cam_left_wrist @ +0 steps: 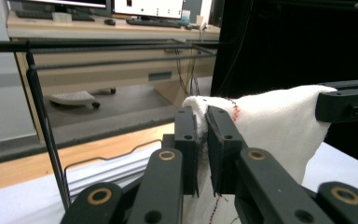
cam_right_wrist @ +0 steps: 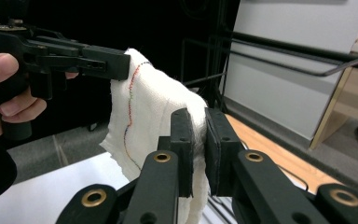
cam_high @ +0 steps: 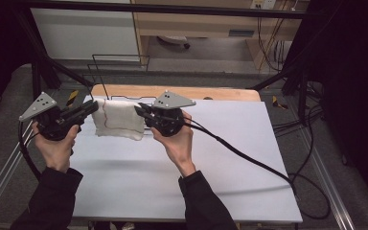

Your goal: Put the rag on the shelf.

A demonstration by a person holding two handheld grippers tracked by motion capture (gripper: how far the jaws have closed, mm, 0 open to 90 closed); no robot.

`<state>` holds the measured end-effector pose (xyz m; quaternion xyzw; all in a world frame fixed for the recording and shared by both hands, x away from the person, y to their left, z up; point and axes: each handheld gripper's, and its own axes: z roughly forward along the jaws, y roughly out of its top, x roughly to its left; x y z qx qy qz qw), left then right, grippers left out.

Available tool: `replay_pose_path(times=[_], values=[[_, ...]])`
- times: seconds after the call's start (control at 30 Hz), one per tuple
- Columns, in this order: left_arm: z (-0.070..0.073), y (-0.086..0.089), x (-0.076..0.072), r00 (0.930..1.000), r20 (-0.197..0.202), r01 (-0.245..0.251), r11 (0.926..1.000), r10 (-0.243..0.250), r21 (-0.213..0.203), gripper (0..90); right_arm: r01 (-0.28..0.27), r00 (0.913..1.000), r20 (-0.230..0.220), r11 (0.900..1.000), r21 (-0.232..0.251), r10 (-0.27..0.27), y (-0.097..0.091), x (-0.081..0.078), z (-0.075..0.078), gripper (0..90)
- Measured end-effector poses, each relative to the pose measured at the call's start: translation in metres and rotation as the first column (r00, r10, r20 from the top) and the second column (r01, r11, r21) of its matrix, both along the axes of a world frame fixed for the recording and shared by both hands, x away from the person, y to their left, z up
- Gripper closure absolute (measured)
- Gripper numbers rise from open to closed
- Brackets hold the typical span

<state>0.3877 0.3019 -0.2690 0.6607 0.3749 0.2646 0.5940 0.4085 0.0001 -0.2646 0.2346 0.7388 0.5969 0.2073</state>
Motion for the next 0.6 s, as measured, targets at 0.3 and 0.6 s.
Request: replay_pose_path(times=[0.3, 0.6], values=[[0.011, 0.002, 0.008, 0.9994, 0.032, -0.008, 0.9996, 0.009, -0.029, 83.0, 0.008, 0.9996, 0.028, 0.9994, 0.033, -0.009, 0.002, 0.005, 0.011, 83.1], [0.019, 0.006, 0.014, 0.9983, 0.054, -0.018, 0.9983, 0.021, -0.056, 83.1, 0.023, 0.9973, 0.068, 0.9990, 0.040, -0.025, 0.008, 0.012, 0.025, 83.1]])
